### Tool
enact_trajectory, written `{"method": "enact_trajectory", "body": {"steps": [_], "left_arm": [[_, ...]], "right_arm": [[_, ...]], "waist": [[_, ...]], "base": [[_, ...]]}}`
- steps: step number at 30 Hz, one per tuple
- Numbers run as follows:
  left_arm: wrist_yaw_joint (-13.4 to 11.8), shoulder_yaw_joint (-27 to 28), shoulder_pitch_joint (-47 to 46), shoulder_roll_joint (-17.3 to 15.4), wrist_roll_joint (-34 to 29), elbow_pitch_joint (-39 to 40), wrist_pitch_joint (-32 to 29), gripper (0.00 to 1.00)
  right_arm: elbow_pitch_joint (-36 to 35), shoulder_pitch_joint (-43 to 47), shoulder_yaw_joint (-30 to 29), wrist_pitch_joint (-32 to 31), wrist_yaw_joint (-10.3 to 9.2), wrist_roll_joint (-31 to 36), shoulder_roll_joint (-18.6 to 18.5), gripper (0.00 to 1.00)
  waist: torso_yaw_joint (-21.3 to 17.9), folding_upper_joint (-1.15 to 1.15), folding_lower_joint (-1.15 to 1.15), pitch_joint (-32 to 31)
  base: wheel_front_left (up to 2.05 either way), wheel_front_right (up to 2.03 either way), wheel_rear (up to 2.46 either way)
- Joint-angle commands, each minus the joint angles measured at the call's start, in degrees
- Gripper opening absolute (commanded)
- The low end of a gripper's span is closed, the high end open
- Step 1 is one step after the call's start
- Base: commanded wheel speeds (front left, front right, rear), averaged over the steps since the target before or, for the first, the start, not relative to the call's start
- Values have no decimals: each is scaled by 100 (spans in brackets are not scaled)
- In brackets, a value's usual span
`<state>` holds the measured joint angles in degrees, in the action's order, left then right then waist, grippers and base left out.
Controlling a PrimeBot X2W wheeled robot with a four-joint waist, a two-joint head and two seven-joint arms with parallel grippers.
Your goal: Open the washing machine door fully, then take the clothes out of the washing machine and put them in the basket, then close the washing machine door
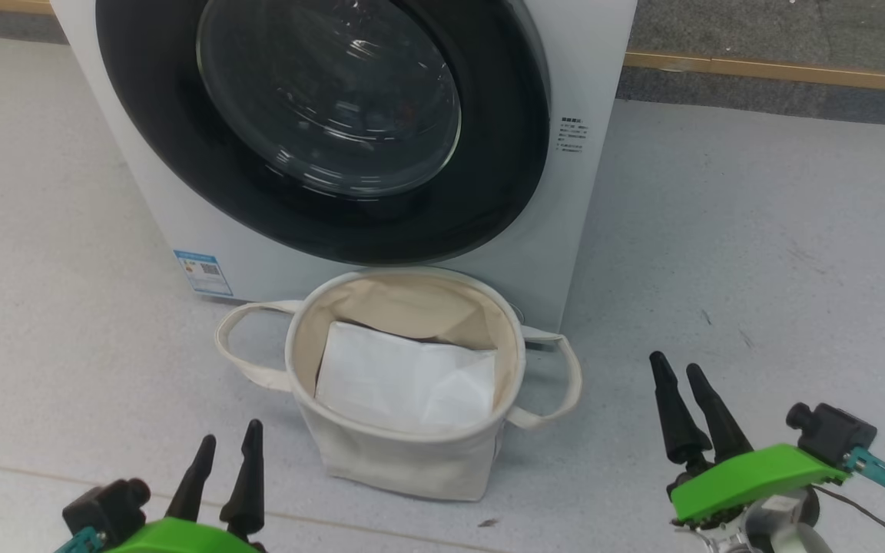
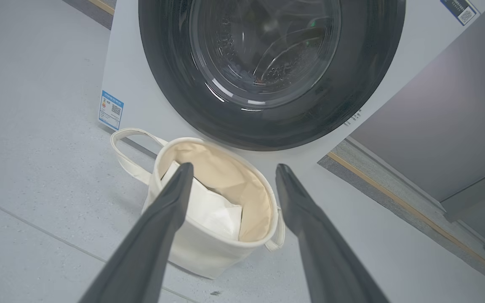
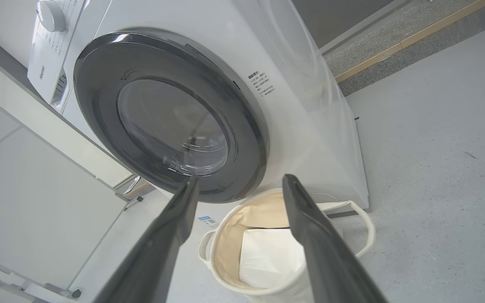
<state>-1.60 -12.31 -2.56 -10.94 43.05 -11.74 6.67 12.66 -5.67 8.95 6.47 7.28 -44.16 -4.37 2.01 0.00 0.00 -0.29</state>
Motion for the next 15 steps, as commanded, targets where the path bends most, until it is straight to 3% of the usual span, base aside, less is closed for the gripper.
{"method": "enact_trajectory", "body": {"steps": [1,15], "left_arm": [[-53,85,-314,-157,-227,233,92,100],[-154,-57,-343,-253,-1108,380,327,100]], "right_arm": [[-249,-352,145,100,15,236,-67,100],[-287,-408,168,151,17,1230,-85,100]], "waist": [[7,0,0,4],[43,0,0,48]], "base": [[0,0,0],[0,0,0]]}}
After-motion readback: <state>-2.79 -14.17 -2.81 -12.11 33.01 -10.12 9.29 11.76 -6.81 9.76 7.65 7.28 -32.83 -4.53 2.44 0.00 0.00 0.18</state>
